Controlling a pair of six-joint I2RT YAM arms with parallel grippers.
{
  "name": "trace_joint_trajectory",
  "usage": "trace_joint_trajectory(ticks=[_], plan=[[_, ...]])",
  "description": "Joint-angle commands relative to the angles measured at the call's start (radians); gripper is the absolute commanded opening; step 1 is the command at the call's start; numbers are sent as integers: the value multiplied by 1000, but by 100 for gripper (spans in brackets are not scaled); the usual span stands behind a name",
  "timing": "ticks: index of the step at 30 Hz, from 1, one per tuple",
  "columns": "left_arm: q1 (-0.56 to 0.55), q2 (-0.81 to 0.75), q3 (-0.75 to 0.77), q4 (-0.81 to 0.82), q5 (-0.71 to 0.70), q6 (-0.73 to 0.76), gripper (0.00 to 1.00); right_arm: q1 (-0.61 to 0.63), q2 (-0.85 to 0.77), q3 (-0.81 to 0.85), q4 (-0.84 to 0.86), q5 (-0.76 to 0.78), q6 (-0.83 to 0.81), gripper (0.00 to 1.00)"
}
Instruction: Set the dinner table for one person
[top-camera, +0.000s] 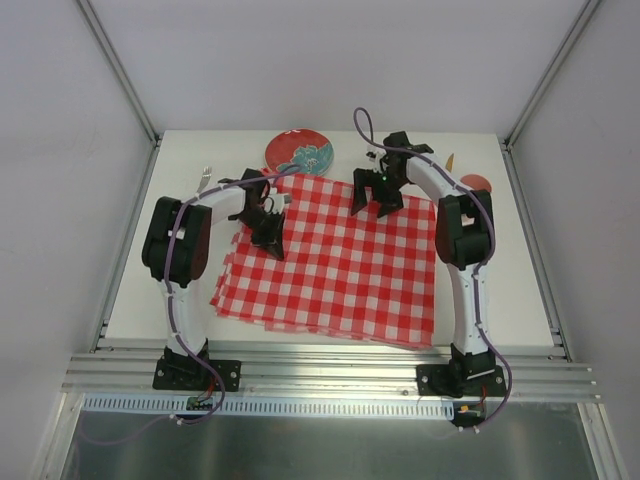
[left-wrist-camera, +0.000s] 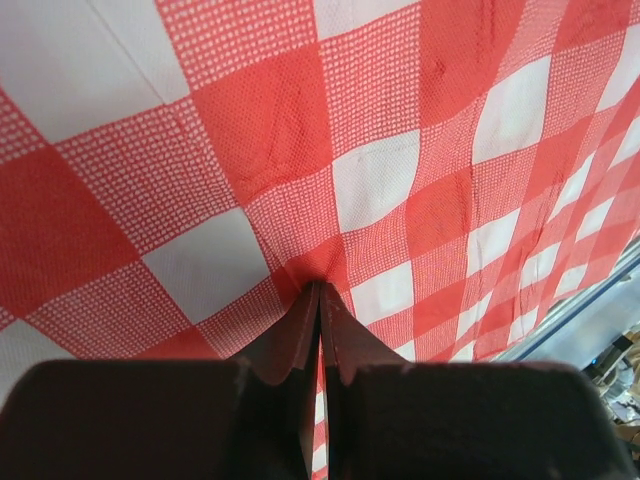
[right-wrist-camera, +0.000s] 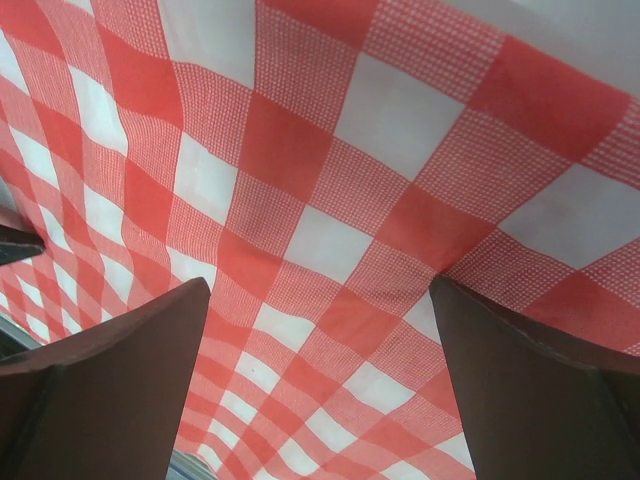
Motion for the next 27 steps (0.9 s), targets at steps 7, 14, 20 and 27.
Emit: trace_joint_trajectory(ticks=[7,14,20,27], plan=[[-5,-87,-144,-29,-53,-18,0,0,103,159,20,2,-10,97],[-65,-138,-220,-28,-38,-38,0,9,128,198,40,11,-15,97],[-71,-123,-207,-28,-59,-38,0,19,117,175,46,17,-9,97],[-73,-145,71,-133,-143,80,75,20,-34,95,46,23,-32,97]])
